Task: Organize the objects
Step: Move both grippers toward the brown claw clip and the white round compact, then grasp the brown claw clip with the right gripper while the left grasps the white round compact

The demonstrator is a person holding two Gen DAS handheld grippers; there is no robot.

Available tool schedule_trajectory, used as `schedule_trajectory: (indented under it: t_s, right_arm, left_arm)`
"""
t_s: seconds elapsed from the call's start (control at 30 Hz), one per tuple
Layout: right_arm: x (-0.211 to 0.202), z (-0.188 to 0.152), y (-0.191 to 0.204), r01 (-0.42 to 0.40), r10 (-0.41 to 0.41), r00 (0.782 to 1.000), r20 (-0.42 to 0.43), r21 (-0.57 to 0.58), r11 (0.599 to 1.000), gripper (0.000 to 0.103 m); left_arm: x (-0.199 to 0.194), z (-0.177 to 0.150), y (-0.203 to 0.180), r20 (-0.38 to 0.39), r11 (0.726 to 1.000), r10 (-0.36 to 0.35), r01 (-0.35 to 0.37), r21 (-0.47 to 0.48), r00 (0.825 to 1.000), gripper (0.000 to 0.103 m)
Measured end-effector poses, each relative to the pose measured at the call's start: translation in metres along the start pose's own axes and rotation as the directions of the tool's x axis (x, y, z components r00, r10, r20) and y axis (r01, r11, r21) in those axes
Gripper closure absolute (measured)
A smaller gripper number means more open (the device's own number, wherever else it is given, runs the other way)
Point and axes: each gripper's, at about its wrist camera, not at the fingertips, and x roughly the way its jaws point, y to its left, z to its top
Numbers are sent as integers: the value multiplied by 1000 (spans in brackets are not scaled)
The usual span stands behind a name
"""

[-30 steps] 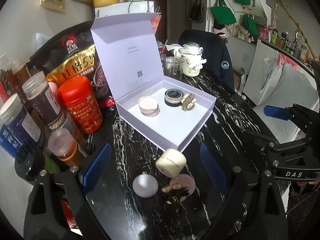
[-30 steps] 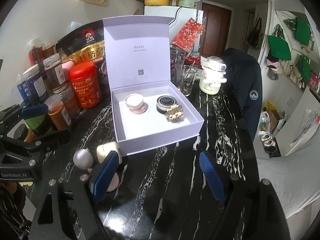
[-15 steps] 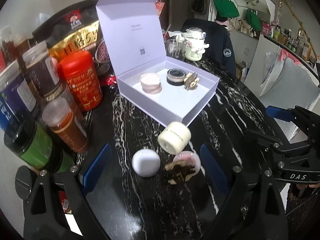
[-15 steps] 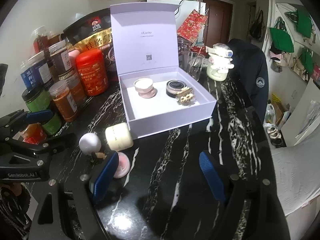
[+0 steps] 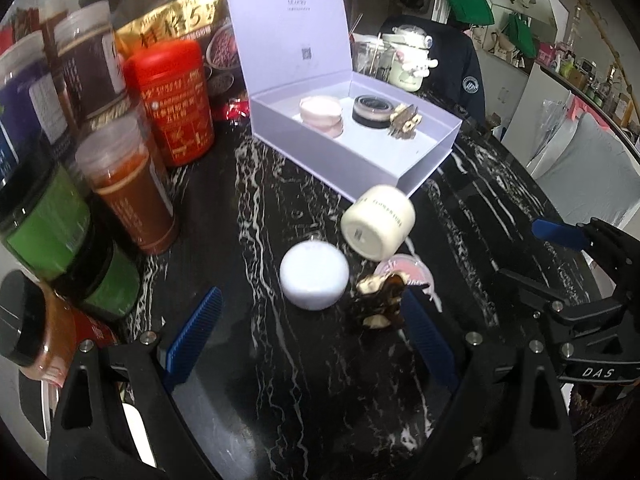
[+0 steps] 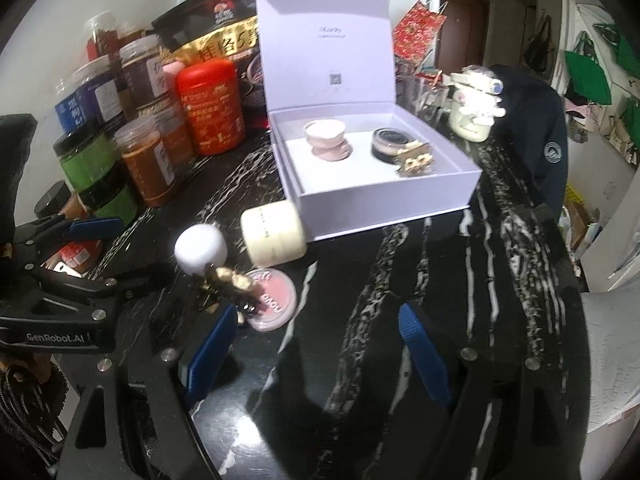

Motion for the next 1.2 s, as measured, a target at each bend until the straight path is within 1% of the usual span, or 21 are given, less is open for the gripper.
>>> schedule_trajectory:
  t_s: [0.3, 0.4, 0.67, 0.7, 0.73, 0.77, 0.83, 0.9, 0.93, 1.0, 1.1, 1.2]
  right_arm:
    - [23, -8, 22, -66, 65, 997, -32, -50, 997, 19]
    - [31, -7, 31, -93, 90, 995, -42, -79, 993, 19]
    - [47, 3, 46, -130, 126, 991, -36, -125, 984, 19]
    - [50, 4, 47, -135, 131, 991, -38, -128, 983, 21]
    - [52, 5, 48, -138, 134, 990, -40, -133, 982, 25]
    - [54, 6, 48, -142, 137, 990, -44, -137, 980, 28]
    - [59, 7, 48, -153, 146, 987, -60, -143, 978, 42]
    - [63, 7, 48, -169, 160, 985, -70, -147, 975, 49]
    - [63, 8, 48, -179, 171, 983, -68, -146, 973, 51]
    - [61, 8, 47, -187, 179, 982, -62, -153, 970, 51]
    - [56, 7, 44, -182, 176, 983, -50, -164, 970, 51]
    - [51, 5, 37, -177, 173, 984, -43, -151, 973, 51]
  left_arm:
    - [11, -18, 11, -42, 1000, 12, -12, 0, 999, 12]
    - [13, -22, 17, -56, 1000, 16, -16, -6, 998, 12]
    - [17, -26, 35, -81, 999, 38, -39, -20, 996, 12]
    - [18, -26, 38, -84, 999, 38, -40, -27, 996, 12]
    - [19, -25, 40, -87, 999, 38, -40, -31, 996, 12]
    - [21, -25, 42, -89, 999, 38, -41, -34, 995, 12]
    - [23, -24, 45, -93, 998, 40, -43, -38, 995, 12]
    - [27, -23, 47, -100, 998, 36, -40, -41, 994, 12]
    - [28, -22, 47, -104, 998, 32, -37, -41, 994, 12]
    - [31, -21, 46, -108, 999, 27, -31, -38, 994, 12]
    - [34, -19, 44, -110, 999, 19, -22, -30, 994, 12]
    - [38, -16, 40, -114, 1000, 10, -13, -21, 993, 12]
